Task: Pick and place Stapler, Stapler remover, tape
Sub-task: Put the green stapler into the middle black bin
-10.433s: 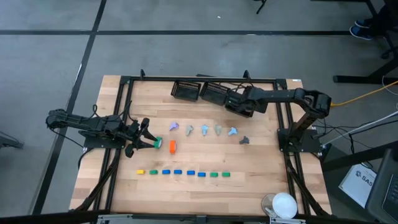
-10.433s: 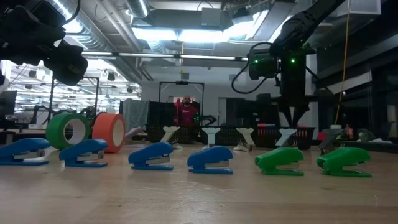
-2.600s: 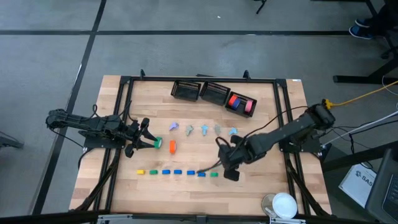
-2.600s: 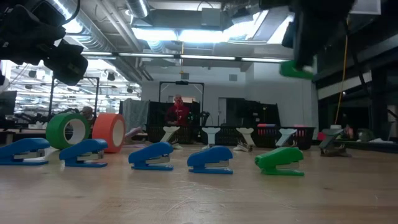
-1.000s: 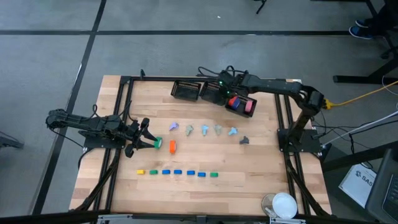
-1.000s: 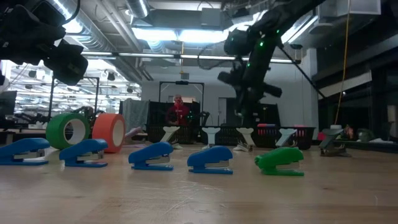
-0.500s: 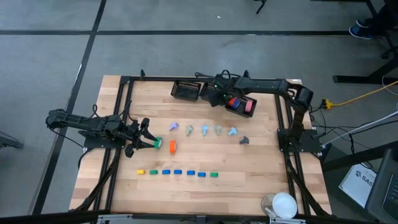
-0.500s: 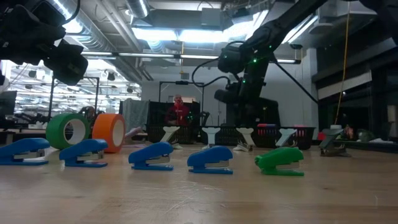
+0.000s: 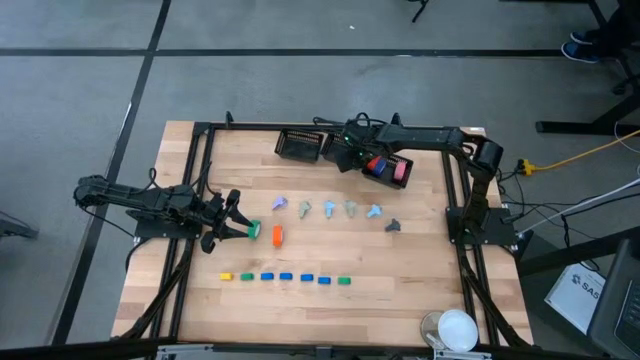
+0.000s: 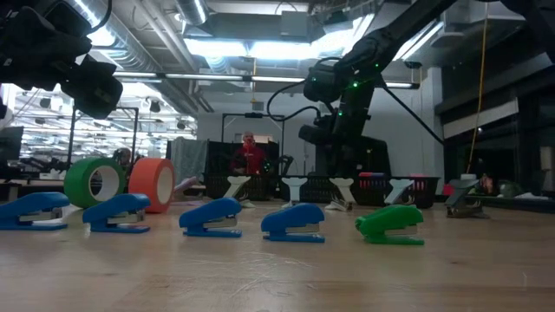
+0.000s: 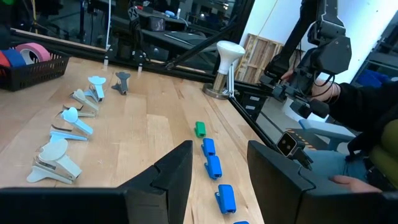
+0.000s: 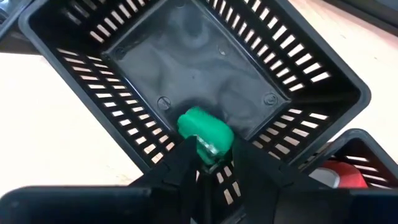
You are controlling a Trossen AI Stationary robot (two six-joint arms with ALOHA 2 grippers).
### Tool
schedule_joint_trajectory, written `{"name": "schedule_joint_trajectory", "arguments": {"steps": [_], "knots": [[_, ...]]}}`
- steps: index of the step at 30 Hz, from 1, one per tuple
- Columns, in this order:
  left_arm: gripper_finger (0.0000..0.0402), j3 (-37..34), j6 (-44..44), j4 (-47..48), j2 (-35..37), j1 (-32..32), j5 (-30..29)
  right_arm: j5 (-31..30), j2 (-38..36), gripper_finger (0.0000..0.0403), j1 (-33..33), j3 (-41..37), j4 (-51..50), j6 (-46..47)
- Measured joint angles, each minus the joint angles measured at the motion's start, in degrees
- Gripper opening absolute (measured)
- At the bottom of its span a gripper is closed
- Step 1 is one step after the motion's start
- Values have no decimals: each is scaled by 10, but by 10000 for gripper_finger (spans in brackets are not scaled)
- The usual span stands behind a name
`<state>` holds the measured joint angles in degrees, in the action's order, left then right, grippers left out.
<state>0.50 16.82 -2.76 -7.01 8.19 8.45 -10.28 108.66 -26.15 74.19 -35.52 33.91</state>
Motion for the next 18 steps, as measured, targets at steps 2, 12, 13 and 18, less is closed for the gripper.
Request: {"name": "schedule_joint_trajectory", "arguments": {"steps": [2,12,13,18], "knots": [[150,0,0,0,0,0,0,0,0,109,0,0,-1,0],[150,0,0,0,0,0,0,26,0,110,0,0,1,-1],[150,0,0,0,0,0,0,28,0,110,0,0,2,-4],[150,0,0,0,0,0,0,41,0,110,0,7,3,-30]]}}
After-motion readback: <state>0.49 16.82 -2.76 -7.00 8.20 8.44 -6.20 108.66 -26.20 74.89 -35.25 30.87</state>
